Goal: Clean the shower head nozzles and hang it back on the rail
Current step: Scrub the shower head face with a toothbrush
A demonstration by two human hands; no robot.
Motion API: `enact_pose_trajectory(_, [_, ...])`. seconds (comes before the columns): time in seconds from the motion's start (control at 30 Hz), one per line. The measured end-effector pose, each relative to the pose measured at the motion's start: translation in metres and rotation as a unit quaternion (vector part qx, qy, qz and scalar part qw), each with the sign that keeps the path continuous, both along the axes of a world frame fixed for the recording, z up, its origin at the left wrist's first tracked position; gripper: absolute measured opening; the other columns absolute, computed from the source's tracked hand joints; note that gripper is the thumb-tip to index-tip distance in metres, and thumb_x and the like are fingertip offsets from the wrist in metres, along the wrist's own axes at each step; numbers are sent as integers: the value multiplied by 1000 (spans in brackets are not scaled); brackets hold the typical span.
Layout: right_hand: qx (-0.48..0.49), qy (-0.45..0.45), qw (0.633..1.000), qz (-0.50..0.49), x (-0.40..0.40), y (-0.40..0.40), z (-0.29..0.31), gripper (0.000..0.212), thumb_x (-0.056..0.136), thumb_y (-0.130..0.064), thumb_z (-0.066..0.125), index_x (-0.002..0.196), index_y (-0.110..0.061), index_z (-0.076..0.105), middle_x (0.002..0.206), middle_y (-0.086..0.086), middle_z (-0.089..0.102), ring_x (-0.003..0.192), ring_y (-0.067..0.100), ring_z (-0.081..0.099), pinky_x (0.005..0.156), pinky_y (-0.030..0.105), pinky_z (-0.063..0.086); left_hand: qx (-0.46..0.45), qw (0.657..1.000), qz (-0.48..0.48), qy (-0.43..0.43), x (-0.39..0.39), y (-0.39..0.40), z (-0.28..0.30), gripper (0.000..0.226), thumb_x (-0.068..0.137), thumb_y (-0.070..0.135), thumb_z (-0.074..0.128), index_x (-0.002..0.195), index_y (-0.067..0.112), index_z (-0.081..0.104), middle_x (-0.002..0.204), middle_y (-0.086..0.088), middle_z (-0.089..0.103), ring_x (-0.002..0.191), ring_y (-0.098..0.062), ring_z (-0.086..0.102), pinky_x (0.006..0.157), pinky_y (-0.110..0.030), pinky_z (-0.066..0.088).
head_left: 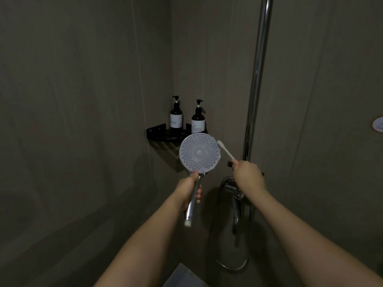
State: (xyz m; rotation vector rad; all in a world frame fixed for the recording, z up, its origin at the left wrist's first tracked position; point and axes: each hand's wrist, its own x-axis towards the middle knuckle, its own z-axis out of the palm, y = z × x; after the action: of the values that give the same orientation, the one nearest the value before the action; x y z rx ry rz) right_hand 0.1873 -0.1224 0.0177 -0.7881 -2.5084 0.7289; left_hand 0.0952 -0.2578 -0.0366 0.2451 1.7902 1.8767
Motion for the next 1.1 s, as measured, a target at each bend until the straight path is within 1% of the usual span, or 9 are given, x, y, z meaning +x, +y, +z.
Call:
enact_pose_trajectory(0.13, [2,-66,994,83,4,-8,-9,37,100,-32,32,103,-13,64,67,-2,52,61,15,55,48,23,39,20,1000,3,-11,1,0,-5,48,95,52,37,74,11,50,55,-3,43,36,-10,41,41,-19,38])
enact_pose_trajectory(0.23, [12,-25,999,26,4,7,-7,43,101,-30,26,117,-9,59,93,14,64,85,30,62,69,37,49,10,1000,1,-15,4,2,-6,50,95,52,36,71,11,49,57,-4,43,34,-10,41,40,-18,37])
enact_pose_trajectory(0.4, [50,-21,992,113,1,-6,-10,39,100,-36,33,81,-15,59,63,-3,49,58,15,52,49,26,34,4,1000,-4,-7,6,8,-9,51,96,51,36,68,10,49,55,-5,44,34,-11,42,38,-17,38])
enact_pose_trajectory(0.53, [-14,-16,999,24,-7,16,0,46,100,-35,31,100,-3,65,67,3,52,62,20,54,53,29,44,-25,1000,-3,2,10,14,-8,53,94,51,39,65,9,49,54,-6,44,36,-13,42,38,-17,37])
enact_pose_trajectory(0.7, [39,15,988,151,-11,0,10,38,101,-30,29,106,-11,61,85,13,62,83,32,65,68,36,51,-40,999,-9,17,12,21,-9,52,96,49,39,62,10,48,52,-6,44,37,-13,41,38,-17,36])
enact_pose_trajectory(0.8, [72,-39,992,94,-15,18,11,35,101,-25,31,127,-14,51,93,12,63,82,26,63,65,33,49,-50,999,-13,4,11,21,-9,54,95,51,40,61,10,49,49,-5,45,38,-14,42,40,-18,37])
enact_pose_trajectory(0.9, [9,12,1000,14,-10,36,16,39,102,-26,32,117,-3,60,67,4,53,57,18,51,48,27,40,-64,998,-6,0,6,19,-11,54,93,54,41,62,10,50,52,-5,46,43,-16,43,43,-20,38])
enact_pose_trajectory(1.0, [5,-2,994,113,-17,29,5,38,101,-28,32,111,-7,63,78,11,61,70,25,60,59,31,47,-62,998,1,-2,2,22,-12,54,93,54,41,64,10,51,53,-6,47,41,-15,43,42,-20,38])
enact_pose_trajectory(1.1, [-34,5,997,63,-22,42,-15,44,101,-34,32,107,-5,64,75,8,57,74,27,61,59,28,42,-60,998,2,-9,1,25,-15,53,94,52,40,65,9,51,54,-6,47,42,-15,43,42,-20,38])
